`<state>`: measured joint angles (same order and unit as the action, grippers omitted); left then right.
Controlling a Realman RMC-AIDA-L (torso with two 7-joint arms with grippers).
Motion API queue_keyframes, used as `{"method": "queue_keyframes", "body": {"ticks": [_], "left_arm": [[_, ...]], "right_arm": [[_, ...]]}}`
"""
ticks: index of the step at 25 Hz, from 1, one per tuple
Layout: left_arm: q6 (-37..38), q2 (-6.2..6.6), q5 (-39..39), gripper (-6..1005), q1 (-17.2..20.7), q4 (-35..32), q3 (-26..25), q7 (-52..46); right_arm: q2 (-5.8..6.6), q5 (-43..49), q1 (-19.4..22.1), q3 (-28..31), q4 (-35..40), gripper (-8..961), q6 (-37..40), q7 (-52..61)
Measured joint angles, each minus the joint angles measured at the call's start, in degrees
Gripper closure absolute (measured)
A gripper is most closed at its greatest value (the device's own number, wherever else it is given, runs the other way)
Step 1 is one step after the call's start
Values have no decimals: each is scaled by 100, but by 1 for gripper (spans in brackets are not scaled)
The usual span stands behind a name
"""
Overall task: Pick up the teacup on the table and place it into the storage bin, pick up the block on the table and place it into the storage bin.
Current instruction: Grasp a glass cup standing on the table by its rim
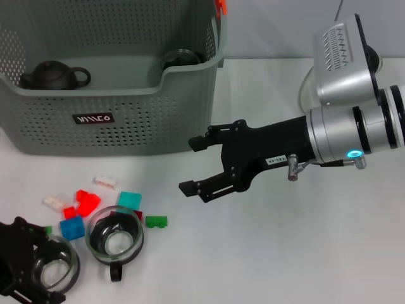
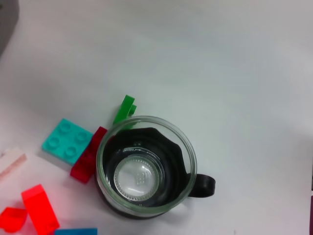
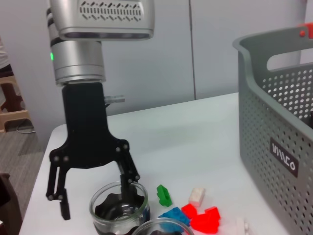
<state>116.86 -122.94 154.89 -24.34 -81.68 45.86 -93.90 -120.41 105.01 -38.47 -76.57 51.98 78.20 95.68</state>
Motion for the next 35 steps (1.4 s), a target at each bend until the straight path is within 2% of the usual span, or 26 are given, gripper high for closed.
{"method": "queue_keyframes", "body": {"ticks": [4,9,15,35], "left_arm": [[11,-120,266,220,53,-157,60,-104],[10,-154,325,221,161,-149,373,-342],[-188,-160,338,223,196,92,586,-475],[-493,-79,441,230,53,708,555,-451]], "right_arm": [[-2,0,-3,2,-2,23,-67,-19],[0,-7,-16,3,-40,23,-194,-30],[0,-8,-53,2,-56,23,-235,-54],[0,-48,-93,11,-56,23,-471,-111]]}}
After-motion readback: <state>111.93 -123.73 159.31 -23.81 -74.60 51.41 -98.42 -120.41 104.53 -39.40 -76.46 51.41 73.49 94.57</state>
